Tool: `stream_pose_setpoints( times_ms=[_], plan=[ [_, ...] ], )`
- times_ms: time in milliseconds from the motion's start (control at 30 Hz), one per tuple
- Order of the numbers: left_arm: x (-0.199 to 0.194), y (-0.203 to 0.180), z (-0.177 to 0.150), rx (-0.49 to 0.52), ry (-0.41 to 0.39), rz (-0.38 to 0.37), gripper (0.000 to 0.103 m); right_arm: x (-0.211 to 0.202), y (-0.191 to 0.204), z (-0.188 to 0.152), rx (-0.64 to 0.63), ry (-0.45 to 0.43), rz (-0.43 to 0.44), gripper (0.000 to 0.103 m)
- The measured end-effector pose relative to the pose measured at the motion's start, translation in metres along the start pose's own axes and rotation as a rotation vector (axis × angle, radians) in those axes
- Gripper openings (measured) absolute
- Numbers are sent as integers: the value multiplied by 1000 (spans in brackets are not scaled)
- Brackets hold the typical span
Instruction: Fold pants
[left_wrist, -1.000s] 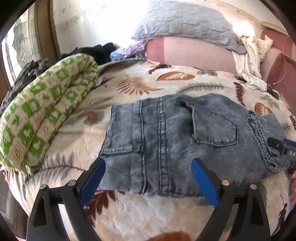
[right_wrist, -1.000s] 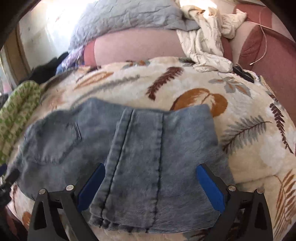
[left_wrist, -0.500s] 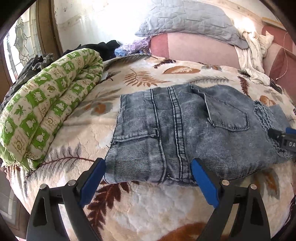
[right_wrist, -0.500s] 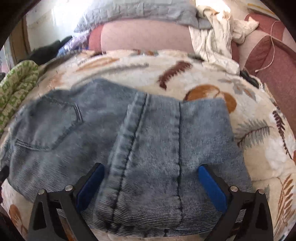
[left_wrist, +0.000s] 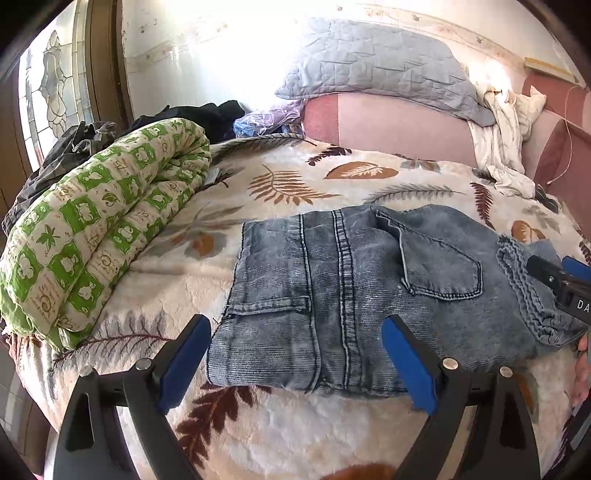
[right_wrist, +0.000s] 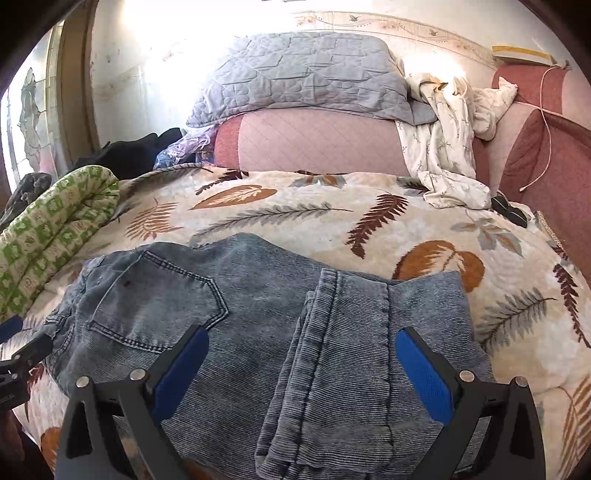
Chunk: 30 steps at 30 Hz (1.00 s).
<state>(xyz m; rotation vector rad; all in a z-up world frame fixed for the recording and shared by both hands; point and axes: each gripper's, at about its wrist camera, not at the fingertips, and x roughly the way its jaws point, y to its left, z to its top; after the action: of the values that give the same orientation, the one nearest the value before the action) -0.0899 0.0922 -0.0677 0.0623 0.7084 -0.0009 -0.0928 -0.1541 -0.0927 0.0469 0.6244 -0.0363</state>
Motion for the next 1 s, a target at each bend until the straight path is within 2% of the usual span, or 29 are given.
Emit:
stream_pose_setpoints(
  times_ms=[500,667,833,1000],
  plan=[
    [-7,7,2,-67,-26,-9,94,-3,1,0,-15,-34,1,103],
    [-10,24,-5,-106,-33,35,94,-5,0,3,-7,-51,20,103],
    [-17,45,-12,-143,-62,119,94,-2,7,0,-56,-35,46,103],
    [-18,63,-14,-220,-68,143,94,4,25,7,-59,-4,125,103]
  ],
)
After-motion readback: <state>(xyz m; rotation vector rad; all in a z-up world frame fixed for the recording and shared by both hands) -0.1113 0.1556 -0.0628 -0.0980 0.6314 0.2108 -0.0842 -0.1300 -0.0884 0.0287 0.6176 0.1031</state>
